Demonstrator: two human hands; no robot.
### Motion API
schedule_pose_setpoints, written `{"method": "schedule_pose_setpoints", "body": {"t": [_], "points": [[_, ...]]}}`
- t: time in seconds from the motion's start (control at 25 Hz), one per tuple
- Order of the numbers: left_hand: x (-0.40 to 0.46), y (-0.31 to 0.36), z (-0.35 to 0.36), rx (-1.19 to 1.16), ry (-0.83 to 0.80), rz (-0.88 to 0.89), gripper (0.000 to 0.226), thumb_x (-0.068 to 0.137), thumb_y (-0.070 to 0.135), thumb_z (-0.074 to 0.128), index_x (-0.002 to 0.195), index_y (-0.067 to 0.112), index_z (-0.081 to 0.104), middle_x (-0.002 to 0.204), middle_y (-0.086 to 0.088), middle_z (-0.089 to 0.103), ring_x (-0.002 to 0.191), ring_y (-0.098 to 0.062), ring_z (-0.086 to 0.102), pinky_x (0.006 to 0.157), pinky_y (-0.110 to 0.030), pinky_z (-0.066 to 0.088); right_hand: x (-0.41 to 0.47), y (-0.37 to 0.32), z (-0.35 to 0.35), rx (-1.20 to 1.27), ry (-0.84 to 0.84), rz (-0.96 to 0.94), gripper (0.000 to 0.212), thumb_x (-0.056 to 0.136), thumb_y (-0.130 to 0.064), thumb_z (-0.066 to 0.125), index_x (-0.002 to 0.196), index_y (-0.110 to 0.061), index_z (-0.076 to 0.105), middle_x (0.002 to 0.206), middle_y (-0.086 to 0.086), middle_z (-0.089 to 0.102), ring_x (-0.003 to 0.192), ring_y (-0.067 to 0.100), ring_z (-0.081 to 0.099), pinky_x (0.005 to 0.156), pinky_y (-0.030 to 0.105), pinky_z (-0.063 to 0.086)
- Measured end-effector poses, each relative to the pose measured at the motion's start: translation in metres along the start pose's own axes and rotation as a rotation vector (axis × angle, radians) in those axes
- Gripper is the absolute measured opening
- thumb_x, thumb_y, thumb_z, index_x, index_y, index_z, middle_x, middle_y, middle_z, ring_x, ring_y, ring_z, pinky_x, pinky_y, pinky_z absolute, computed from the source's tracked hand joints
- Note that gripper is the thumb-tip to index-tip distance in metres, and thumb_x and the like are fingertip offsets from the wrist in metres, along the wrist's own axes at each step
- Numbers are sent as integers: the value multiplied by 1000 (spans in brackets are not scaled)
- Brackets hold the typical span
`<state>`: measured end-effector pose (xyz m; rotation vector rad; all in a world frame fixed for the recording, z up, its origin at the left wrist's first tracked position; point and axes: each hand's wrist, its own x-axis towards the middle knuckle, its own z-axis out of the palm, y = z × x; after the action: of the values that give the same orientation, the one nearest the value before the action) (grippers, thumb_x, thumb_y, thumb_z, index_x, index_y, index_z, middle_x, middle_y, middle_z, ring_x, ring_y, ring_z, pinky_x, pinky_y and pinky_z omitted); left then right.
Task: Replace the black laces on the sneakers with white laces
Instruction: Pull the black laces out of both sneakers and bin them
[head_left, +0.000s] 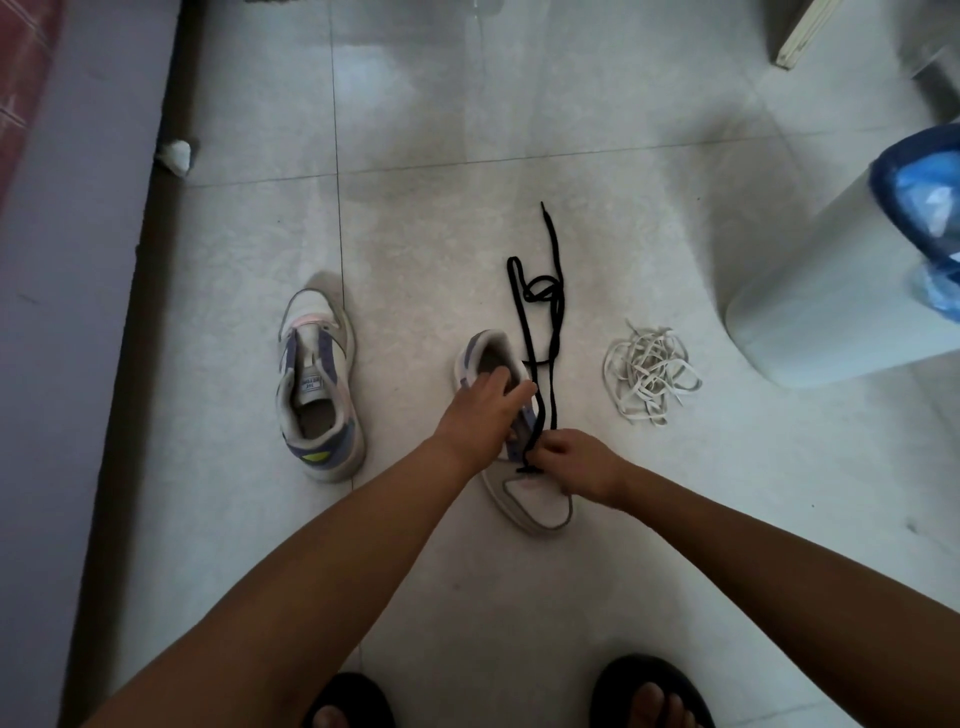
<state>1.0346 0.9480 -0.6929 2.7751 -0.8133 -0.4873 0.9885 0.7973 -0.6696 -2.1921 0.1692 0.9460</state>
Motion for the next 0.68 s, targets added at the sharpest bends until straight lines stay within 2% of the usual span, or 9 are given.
{"method": "schedule_pose_setpoints", "body": {"t": [0.08,0.12,0.16,0.2,0.28,0.4,0.56,0.68], "points": [[-4,-4,2,-49,-47,-8,62,86,19,62,141,21,35,123,-12,41,111,-28,43,81,-37,42,-2,1,5,-760,12,-112,33,94,-42,46,117,-20,57,111,9,57,100,27,56,79,33,38],[-6,-6,3,-76,-81,-1,67,84,26,65,143,24,34,121,-11,41,111,-27,43,80,-36,43,-3,-1,12,-964,18,-118,38,95,-45,43,124,-23,52,117,8,56,107,28,55,84,35,36],[-8,-7,4,-89,-114,2,73,80,34,68,144,27,33,119,-10,42,109,-26,42,80,-35,42,-4,-6,17,-1023,17,-98,38,96,-43,42,127,-24,50,120,6,57,109,28,55,87,36,36],[-10,-6,5,-78,-135,-5,76,77,40,70,143,30,33,119,-8,43,109,-26,41,80,-34,41,-4,-10,21,-971,4,-62,37,96,-40,43,127,-23,51,120,6,59,109,27,57,86,34,37],[-13,-1,11,-34,-113,-55,73,76,41,69,140,32,35,121,-7,44,111,-26,40,81,-34,37,-1,-11,23,-661,-17,-19,32,96,-32,47,121,-16,58,117,9,61,106,27,59,82,31,42],[-14,8,18,-18,-62,-99,66,77,35,68,136,28,40,123,-7,44,114,-26,39,86,-36,36,-6,-2,17,-231,-20,-25,20,95,-27,50,94,-11,63,96,11,62,89,22,56,68,27,35],[-10,3,14,-45,-40,-101,60,77,33,67,131,23,42,121,-8,44,113,-26,39,86,-36,35,-25,12,21,-149,168,-129,18,94,-24,51,78,-18,54,79,1,57,73,15,50,58,25,26],[-3,2,7,-13,-8,-60,53,80,32,65,128,21,45,119,-9,46,111,-27,40,84,-36,35,-37,13,11,-159,260,-279,19,93,-18,51,75,-13,55,71,-2,54,66,14,48,55,24,25]]}}
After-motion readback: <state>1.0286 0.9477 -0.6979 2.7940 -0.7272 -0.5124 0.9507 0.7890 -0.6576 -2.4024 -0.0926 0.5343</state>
